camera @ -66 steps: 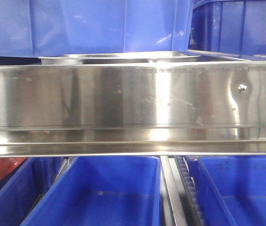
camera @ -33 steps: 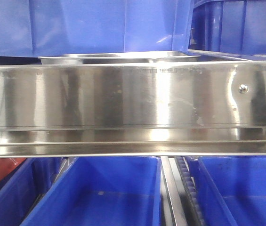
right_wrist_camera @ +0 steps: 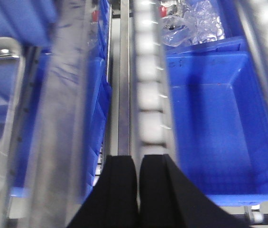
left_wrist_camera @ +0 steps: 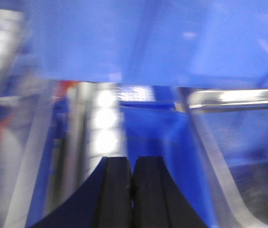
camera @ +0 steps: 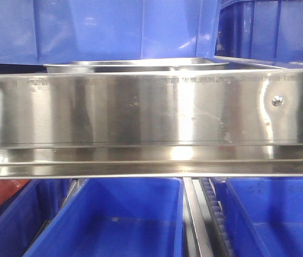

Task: Stack silver trays without gaps
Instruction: 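Raise both grippers toward the silver tray on the upper shelf, then grip the silver tray's side rims with both grippers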

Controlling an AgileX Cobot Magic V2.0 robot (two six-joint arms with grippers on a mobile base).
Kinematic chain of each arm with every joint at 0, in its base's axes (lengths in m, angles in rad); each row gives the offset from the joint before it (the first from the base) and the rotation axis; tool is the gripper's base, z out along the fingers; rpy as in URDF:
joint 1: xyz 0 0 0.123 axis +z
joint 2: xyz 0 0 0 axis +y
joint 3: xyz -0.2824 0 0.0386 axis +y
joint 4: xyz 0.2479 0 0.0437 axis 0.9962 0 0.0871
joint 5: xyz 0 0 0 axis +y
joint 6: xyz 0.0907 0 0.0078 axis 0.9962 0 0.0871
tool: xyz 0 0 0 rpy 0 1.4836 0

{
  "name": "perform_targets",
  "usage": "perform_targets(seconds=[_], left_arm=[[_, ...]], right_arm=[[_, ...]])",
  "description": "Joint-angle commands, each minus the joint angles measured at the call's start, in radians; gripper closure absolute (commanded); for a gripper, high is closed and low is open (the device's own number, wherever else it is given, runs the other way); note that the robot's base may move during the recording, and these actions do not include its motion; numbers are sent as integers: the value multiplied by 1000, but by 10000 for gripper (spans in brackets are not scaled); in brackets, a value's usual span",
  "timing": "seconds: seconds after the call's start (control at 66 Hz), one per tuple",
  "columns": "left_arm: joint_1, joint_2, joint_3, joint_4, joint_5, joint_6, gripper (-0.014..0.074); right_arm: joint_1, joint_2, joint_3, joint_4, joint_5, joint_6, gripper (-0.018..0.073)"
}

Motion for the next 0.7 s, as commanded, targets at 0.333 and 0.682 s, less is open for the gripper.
perform_targets(seconds=[0.333,0.682], left_arm=[[-227,367,-420,289,381,-427,613],[-276,501,-522,274,401,-469,613]], right_arm=[[114,364,-441,48,234,63,574],[115,501,-538,162,254,9,574]])
